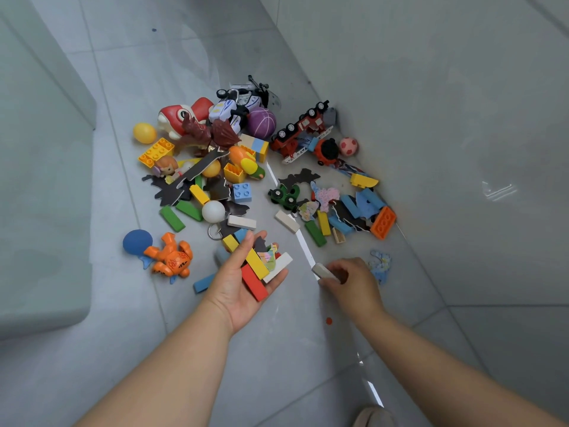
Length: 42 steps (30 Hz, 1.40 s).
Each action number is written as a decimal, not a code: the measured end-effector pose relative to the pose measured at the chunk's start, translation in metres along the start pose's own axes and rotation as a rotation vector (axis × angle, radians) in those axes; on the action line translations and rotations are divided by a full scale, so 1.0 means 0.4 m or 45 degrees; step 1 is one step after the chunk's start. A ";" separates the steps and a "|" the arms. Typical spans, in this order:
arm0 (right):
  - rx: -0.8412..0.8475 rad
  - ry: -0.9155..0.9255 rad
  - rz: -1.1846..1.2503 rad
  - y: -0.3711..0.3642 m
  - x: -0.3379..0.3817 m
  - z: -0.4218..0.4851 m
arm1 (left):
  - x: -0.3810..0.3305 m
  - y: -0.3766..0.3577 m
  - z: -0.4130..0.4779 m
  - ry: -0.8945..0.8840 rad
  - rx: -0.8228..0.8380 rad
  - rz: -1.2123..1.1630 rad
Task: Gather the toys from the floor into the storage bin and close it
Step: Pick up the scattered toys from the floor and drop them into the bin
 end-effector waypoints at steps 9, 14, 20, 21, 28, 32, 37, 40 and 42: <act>0.038 -0.071 0.074 0.006 0.025 -0.007 | -0.011 0.001 -0.010 -0.009 -0.008 -0.005; 0.117 0.075 0.520 0.045 0.176 -0.045 | -0.036 -0.011 -0.034 -0.115 -0.139 -0.055; 0.373 0.360 0.830 0.054 0.506 -0.128 | -0.177 -0.082 -0.127 -0.420 -0.206 -0.200; 0.422 0.408 0.889 0.038 0.572 -0.143 | -0.231 -0.081 -0.159 -0.550 -0.281 -0.182; 0.855 0.758 1.140 -0.102 1.098 -0.344 | -0.675 0.033 -0.544 -1.420 -0.657 -0.277; 0.943 0.652 1.091 -0.271 1.235 -0.428 | -0.784 0.216 -0.701 -1.668 -0.885 -0.330; 1.117 0.287 1.179 -0.437 1.214 -0.464 | -0.774 0.348 -0.679 -1.504 -0.974 -0.076; 1.105 0.231 1.193 -0.414 1.184 -0.458 | -0.784 0.325 -0.679 -1.513 -1.035 0.150; 1.085 0.278 1.251 -0.352 1.173 -0.451 | -0.784 0.260 -0.684 -1.591 -0.972 0.246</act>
Point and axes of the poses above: each hand's wrist, its own z-axis towards the middle knuckle, its own y-axis out of the back of the hand, x = y × z, the point moved 9 cm from there along z, towards the middle knuckle, and after that the axes turned 1 degree about x, right-handed, at the moved point
